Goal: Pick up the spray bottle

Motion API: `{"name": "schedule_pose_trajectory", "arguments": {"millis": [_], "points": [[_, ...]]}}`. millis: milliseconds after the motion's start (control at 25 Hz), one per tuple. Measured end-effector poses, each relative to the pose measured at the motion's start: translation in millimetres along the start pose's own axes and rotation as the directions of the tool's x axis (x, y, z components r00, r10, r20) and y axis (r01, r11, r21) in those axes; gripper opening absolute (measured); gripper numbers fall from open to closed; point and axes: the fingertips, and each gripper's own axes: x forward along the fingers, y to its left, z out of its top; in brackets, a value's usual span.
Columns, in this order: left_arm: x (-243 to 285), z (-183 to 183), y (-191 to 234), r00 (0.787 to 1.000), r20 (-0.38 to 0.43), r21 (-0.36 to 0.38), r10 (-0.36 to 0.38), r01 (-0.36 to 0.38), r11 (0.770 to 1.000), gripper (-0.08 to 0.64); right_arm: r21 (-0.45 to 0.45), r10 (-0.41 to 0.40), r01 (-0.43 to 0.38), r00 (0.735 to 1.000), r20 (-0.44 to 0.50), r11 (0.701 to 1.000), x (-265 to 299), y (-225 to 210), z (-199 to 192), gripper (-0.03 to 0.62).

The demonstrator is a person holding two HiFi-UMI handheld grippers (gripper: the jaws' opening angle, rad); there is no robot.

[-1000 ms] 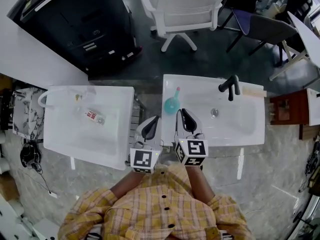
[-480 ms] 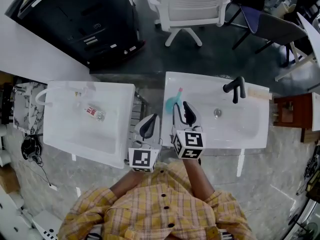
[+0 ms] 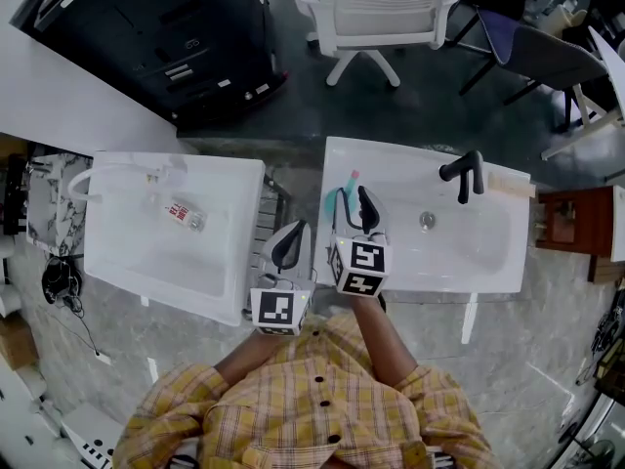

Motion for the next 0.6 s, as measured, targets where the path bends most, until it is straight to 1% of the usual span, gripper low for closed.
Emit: {"name": "schedule_pose_trajectory", "arguments": {"millis": [440,520,600], "points": [[1,-3,6,1.0,-0.011,-0.001,0.016,-0.016,1.0,0.002,-0.102,-0.048,0.044,0.998,-0.035,0.994,17,4,-12,0.134],[1,-3,7,1.0,-0.013,0.0,0.017,-0.017,1.0,0.002,-0.113,-0.056,0.051,0.998,-0.042,0.992,19,1,-13,0.122],[1,-3,6,1.0,-0.013,0.003,0.016,-0.016,1.0,0.002,-0.118,-0.068,0.062,0.997,-0.047,0.991,19,-2,-15,0.087]]}}
